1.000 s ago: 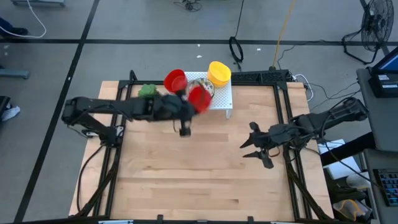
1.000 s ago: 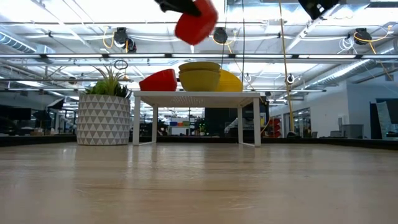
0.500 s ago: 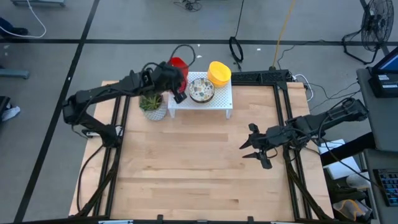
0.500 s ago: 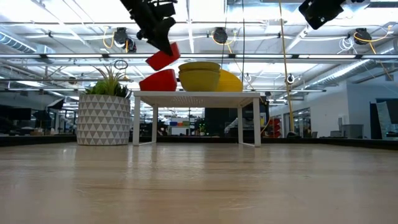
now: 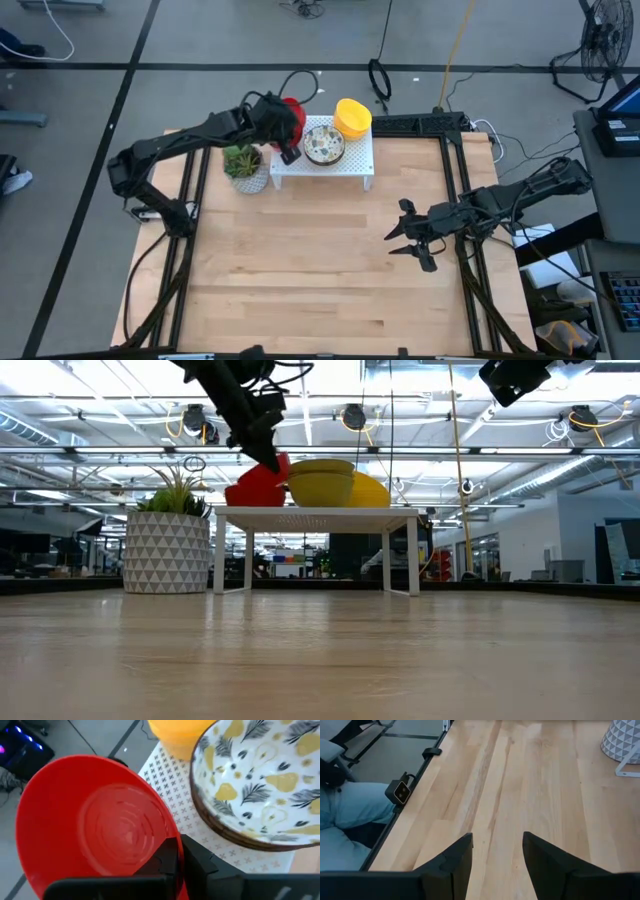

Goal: Pick & Place Mini bowls
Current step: Stack the red bowl on the red bowl on the shelf

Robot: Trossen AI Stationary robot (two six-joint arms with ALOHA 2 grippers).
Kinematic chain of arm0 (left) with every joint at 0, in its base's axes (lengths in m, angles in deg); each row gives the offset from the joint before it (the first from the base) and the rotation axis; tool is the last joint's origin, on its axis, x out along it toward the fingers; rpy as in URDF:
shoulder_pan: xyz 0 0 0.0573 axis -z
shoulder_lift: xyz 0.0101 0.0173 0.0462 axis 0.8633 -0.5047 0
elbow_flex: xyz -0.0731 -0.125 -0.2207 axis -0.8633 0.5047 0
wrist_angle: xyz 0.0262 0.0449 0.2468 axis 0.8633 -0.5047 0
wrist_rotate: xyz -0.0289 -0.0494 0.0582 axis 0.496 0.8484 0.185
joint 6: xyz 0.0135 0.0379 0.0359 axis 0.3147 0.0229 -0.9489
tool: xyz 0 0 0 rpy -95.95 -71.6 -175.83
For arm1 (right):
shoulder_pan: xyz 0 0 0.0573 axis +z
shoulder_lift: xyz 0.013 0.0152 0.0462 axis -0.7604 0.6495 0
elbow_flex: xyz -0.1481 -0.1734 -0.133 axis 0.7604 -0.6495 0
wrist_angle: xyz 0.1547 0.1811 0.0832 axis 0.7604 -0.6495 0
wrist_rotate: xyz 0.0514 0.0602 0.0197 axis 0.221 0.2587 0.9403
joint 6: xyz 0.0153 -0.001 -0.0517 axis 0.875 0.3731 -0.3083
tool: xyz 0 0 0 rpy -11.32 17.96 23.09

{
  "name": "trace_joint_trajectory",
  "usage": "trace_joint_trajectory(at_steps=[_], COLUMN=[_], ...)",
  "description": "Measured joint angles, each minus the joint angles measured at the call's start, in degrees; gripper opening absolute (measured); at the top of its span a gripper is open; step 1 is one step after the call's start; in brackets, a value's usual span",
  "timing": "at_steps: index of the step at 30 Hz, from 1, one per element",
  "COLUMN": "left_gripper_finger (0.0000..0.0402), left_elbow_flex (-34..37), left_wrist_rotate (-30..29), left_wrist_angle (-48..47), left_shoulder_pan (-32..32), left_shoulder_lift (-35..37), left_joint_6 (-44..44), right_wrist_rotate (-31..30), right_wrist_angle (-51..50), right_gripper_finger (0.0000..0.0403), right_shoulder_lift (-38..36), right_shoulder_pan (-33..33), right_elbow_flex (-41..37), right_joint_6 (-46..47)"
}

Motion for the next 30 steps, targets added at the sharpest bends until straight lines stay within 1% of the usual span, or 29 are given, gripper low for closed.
trace_joint_trajectory(at_steps=[2, 7, 12, 14, 18, 20, 22, 30], left_gripper_finger=[0.0019, 0.0006, 0.0022, 0.0022, 0.0007, 0.0006, 0.0014, 0.0071], left_elbow_flex=[0.0, 0.0, 0.0, 0.0, 0.0, 0.0, 0.0, 0.0], left_wrist_rotate=[0.0, 0.1, 0.2, 0.3, 0.5, 0.6, 0.2, 0.0], left_wrist_angle=[0.1, -2.7, -7.8, -9.3, -9.0, -8.8, -8.8, -8.7], left_shoulder_pan=[0.1, 0.1, 0.1, 0.2, 0.9, 1.1, 1.2, 1.4], left_shoulder_lift=[0.7, 2.5, 2.9, 2.9, 2.4, 2.4, 2.5, 2.5], left_joint_6=[-0.6, -0.1, 1.4, 1.5, 1.5, 2.0, 2.7, 5.6], right_wrist_rotate=[0.0, 0.0, 0.0, 0.0, 0.0, 0.0, 0.0, 0.0], right_wrist_angle=[0.0, 0.0, 0.0, 0.0, 0.0, 0.0, 0.0, 0.0], right_gripper_finger=[0.0159, 0.0159, 0.0157, 0.0158, 0.0156, 0.0156, 0.0156, 0.0155], right_shoulder_lift=[0.0, 0.0, 0.0, 0.0, 0.0, 0.0, 0.0, 0.0], right_shoulder_pan=[0.0, 0.0, 0.0, 0.0, 0.0, 0.0, 0.0, 0.0], right_elbow_flex=[0.0, 0.0, 0.0, 0.0, 0.0, 0.0, 0.0, 0.0], right_joint_6=[0.0, -0.3, -0.3, -0.3, -0.2, 0.1, 0.1, 0.1])
